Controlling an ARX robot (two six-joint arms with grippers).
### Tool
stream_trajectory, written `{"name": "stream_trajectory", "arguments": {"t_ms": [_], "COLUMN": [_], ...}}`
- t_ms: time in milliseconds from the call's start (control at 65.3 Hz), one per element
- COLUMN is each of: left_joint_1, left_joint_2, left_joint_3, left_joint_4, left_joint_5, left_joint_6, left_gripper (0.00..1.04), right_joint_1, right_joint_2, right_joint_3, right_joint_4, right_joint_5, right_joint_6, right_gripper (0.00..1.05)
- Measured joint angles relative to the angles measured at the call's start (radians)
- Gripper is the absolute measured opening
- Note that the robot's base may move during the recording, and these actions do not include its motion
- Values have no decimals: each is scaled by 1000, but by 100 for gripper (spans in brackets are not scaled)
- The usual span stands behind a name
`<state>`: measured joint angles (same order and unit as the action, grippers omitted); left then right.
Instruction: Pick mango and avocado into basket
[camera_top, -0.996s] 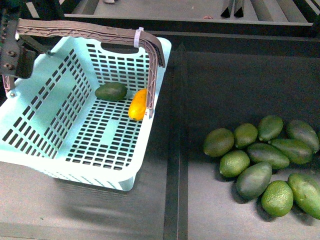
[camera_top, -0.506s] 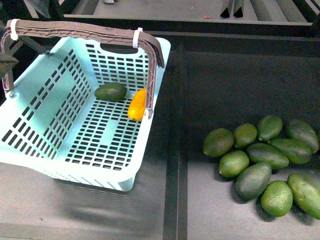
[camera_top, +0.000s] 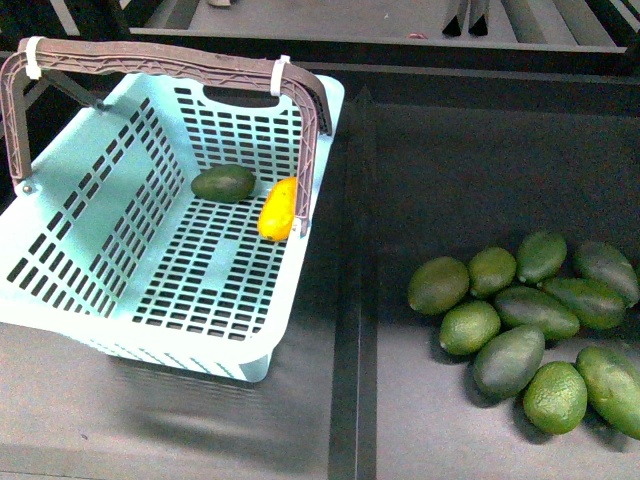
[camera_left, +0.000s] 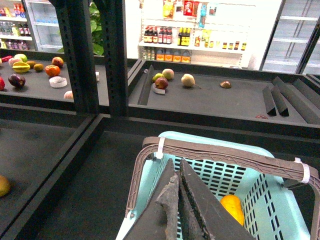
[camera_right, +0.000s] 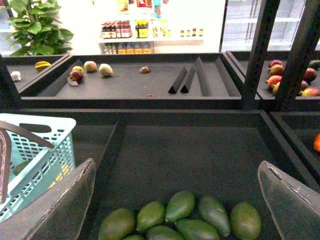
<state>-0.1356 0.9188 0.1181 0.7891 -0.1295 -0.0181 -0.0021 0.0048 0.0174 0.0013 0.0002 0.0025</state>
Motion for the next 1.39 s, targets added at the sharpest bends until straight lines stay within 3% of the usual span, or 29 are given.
{"name": "stream_trajectory", "arguments": {"t_ms": [153, 199, 291, 644, 1164, 1226, 1394], "left_joint_1": [38, 79, 129, 131, 131, 131, 131], "left_joint_2": [-127, -137, -191, -507, -748, -885, -912], "left_joint_3": [-45, -74, -103, -103, -103, -103, -103], "left_joint_4": [-79, -44, -92, -381, -618, -777, -788], "left_joint_5": [34, 101, 119, 129, 129, 129, 128], "left_joint_6": [3, 4, 6, 7, 7, 7, 7], "left_gripper": [2, 2, 2, 2, 2, 2, 2], "right_joint_1": [0, 0, 0, 0, 0, 0, 0], "right_joint_2": [0, 0, 0, 0, 0, 0, 0], "right_joint_3": [0, 0, 0, 0, 0, 0, 0], "right_joint_4": [0, 0, 0, 0, 0, 0, 0], "right_joint_5": [0, 0, 0, 0, 0, 0, 0], "right_joint_6": [0, 0, 0, 0, 0, 0, 0], "right_gripper": [96, 96, 96, 96, 96, 96, 96]}}
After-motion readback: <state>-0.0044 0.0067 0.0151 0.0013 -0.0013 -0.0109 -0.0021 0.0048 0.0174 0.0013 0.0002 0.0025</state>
